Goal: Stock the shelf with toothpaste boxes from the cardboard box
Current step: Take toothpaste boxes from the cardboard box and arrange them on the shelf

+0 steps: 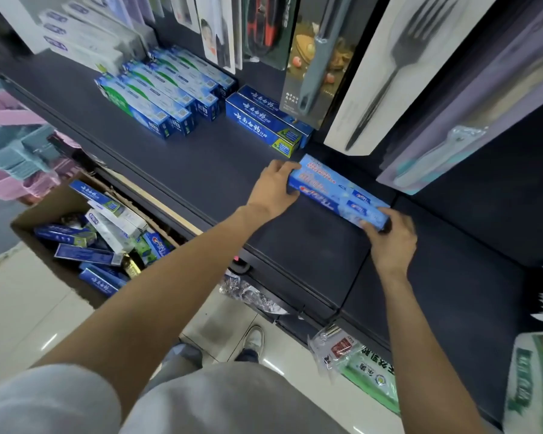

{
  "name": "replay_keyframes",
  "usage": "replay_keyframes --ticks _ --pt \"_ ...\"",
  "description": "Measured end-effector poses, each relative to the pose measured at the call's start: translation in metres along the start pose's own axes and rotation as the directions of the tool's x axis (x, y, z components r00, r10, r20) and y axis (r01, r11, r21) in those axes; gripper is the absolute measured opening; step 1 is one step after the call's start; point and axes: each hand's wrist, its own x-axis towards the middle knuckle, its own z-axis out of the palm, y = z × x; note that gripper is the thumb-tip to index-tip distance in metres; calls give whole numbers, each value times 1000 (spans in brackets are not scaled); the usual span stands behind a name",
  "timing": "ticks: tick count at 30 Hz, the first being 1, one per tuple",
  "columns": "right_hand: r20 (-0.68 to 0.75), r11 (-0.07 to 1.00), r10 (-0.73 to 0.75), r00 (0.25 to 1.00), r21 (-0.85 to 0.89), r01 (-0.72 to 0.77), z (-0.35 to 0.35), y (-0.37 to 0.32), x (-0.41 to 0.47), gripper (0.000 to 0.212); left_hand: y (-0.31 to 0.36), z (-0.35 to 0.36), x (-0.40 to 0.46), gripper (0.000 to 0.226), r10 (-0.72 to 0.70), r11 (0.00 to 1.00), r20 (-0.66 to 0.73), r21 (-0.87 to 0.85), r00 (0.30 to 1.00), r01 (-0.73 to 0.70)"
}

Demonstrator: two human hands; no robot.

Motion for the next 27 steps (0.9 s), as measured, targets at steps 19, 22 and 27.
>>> replay_keyframes --ticks 19,22,27 --pt "731 932 -288 618 66 356 138 -146 -188 34 -176 -93 -241 31 -400 915 -217 -31 890 403" --pt "892 911 -203 403 21 412 194 -172 -219 34 -244 -116 -284 22 -602 798 -66 -11 796 602" --pt "931 908 -180 318 32 418 281 -205 -248 30 -338 -141 -325 30 -715 699 54 69 697 712"
